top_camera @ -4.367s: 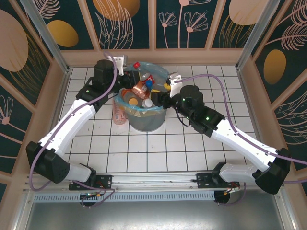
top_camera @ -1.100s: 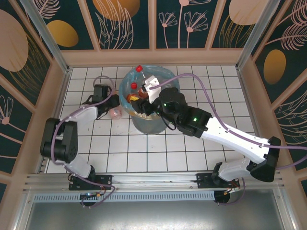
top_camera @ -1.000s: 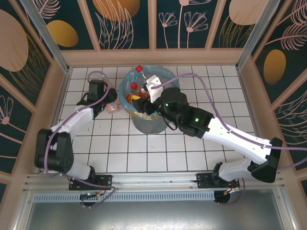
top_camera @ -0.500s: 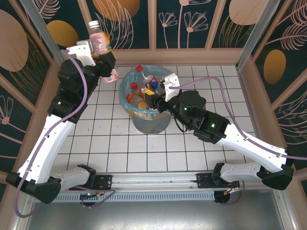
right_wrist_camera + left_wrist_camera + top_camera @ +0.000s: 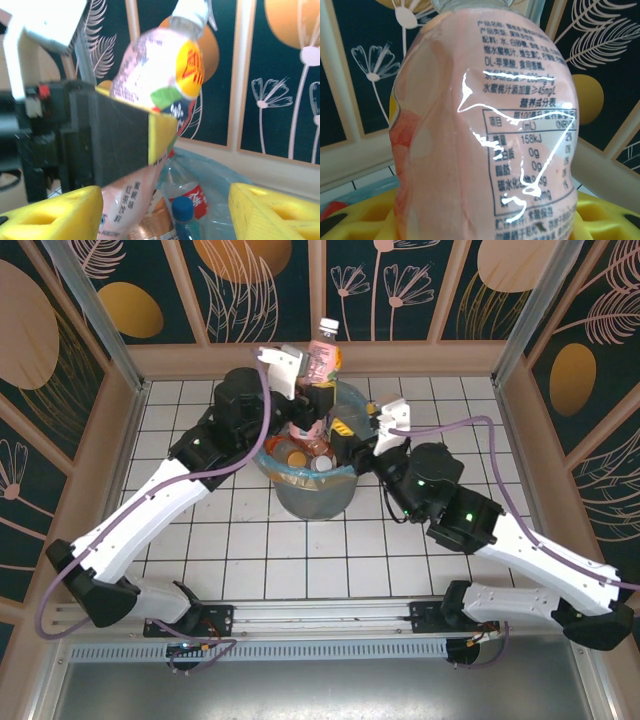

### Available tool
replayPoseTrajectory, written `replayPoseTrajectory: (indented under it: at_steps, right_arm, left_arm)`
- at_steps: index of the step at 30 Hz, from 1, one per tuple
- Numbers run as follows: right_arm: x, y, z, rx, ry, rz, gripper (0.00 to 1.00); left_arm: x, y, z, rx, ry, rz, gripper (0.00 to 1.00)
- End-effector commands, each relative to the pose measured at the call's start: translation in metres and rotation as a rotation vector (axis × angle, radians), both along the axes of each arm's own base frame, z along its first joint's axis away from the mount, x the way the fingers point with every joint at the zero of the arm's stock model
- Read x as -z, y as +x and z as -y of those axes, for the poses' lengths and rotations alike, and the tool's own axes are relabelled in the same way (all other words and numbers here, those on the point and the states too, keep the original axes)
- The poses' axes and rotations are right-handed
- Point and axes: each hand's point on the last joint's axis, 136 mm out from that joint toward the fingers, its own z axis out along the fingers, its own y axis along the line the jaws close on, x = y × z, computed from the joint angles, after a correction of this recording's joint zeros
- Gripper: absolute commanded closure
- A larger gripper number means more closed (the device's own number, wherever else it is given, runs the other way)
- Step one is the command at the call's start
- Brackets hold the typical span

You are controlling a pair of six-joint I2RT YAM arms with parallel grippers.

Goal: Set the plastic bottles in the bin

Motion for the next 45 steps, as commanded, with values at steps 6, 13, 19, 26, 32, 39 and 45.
replayPoseTrajectory:
  at_steps: [6,13,19,26,32,39,45]
  right_arm:
    - [-0.010,0.000,0.023,0.080,0.055,0.038,0.32]
    - [-0.004,0.002,0.016,0.066,0.043,0.033,0.32]
    - [0.002,0.003,0.016,0.075,0.029,0.028,0.32]
    - [0.003,0.004,0.013,0.073,0.019,0.031,0.32]
    - [0.004,0.007,0.007,0.070,0.008,0.034,0.32]
    - [-0.006,0.005,0.012,0.077,0.030,0.059,0.32]
    - [-0.005,0.005,0.018,0.094,0.034,0.065,0.32]
  left_arm:
    - [-0.005,0.007,-0.011,-0.074,-0.046,0.035,0.49]
    - [0.018,0.010,-0.012,-0.097,-0.010,0.020,0.49]
    - [0.051,0.017,-0.013,-0.124,0.057,-0.019,0.48]
    - [0.047,0.012,-0.018,-0.120,0.049,0.018,0.48]
    - [0.045,0.007,-0.006,-0.057,0.015,0.006,0.48]
    - [0.020,0.010,0.010,-0.019,-0.127,-0.071,0.47]
    - [0.064,0.018,0.021,-0.037,-0.151,-0.235,0.45]
